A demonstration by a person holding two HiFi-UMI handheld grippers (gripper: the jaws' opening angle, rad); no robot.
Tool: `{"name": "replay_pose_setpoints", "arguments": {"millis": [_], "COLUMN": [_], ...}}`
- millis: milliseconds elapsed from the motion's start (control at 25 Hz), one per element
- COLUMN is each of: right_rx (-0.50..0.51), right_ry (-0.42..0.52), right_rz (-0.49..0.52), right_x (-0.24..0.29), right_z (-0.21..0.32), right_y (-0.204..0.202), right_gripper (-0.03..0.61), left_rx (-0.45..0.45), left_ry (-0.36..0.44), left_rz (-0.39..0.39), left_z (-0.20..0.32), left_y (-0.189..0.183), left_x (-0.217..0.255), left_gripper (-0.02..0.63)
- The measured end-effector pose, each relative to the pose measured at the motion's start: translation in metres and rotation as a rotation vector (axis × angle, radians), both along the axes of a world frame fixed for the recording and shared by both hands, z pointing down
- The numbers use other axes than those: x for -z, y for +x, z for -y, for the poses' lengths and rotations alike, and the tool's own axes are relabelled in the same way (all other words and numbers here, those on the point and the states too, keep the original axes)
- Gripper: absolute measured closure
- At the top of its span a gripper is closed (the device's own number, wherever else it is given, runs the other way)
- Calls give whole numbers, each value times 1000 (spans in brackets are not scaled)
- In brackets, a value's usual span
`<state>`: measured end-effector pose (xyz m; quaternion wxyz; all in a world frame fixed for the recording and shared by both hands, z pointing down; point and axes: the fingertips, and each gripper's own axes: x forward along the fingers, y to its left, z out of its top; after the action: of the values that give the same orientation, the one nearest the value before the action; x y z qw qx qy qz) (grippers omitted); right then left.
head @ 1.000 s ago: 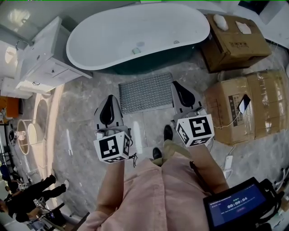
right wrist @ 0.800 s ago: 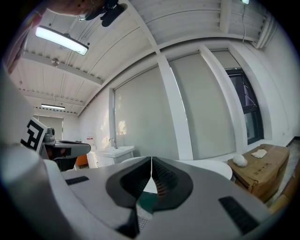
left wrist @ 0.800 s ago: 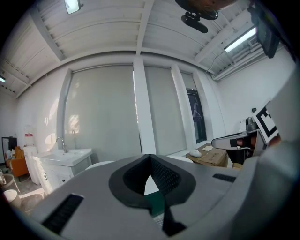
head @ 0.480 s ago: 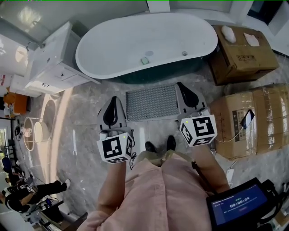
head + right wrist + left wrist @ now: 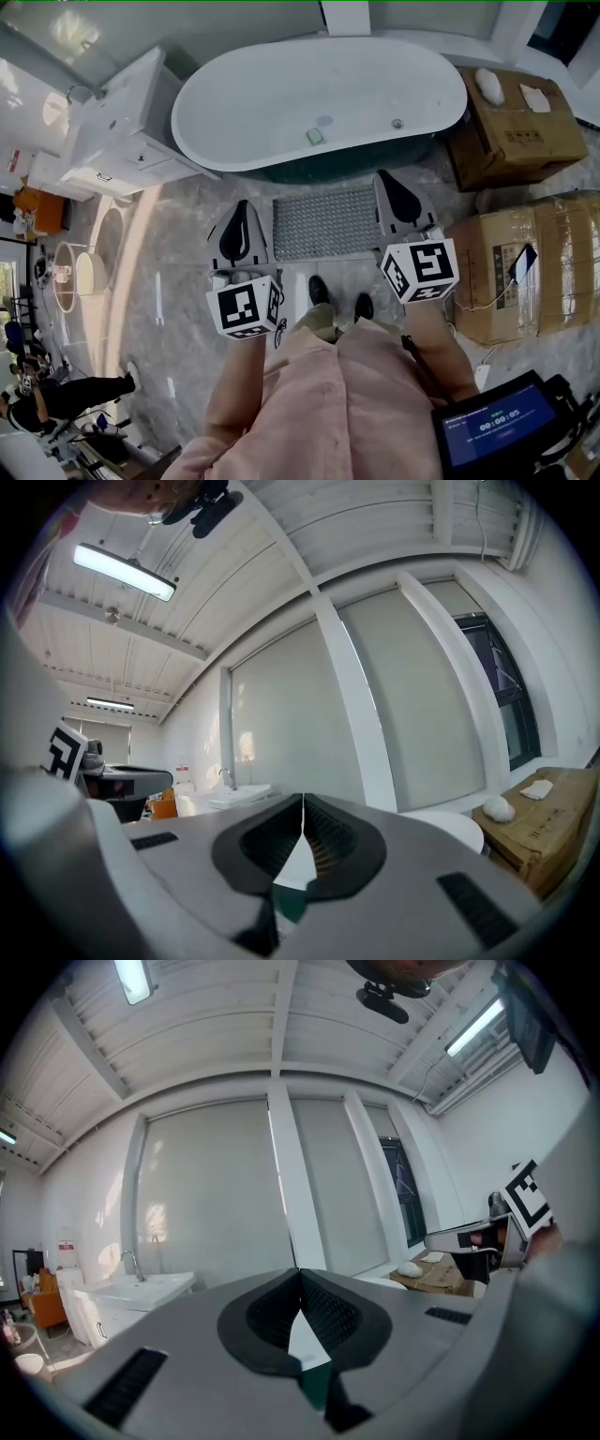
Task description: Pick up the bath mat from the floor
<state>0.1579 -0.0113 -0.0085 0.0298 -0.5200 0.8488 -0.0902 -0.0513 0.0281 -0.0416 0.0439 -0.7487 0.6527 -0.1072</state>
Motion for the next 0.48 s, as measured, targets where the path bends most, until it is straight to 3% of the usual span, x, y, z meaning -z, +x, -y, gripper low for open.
{"name": "replay_pose_setpoints", "arguments": {"millis": [480], "right_rx": [5], "right_ry": [-7], "right_rz": [-27], "right_x": [7], "right_z": [33], "right_y": [-84], "right_gripper": [560], "left_rx": [-2], "left_ry": [23], "left_rz": [-92], "left_z": [38], "left_y": [-88], "left_x": [-1], "left_gripper": [589]}}
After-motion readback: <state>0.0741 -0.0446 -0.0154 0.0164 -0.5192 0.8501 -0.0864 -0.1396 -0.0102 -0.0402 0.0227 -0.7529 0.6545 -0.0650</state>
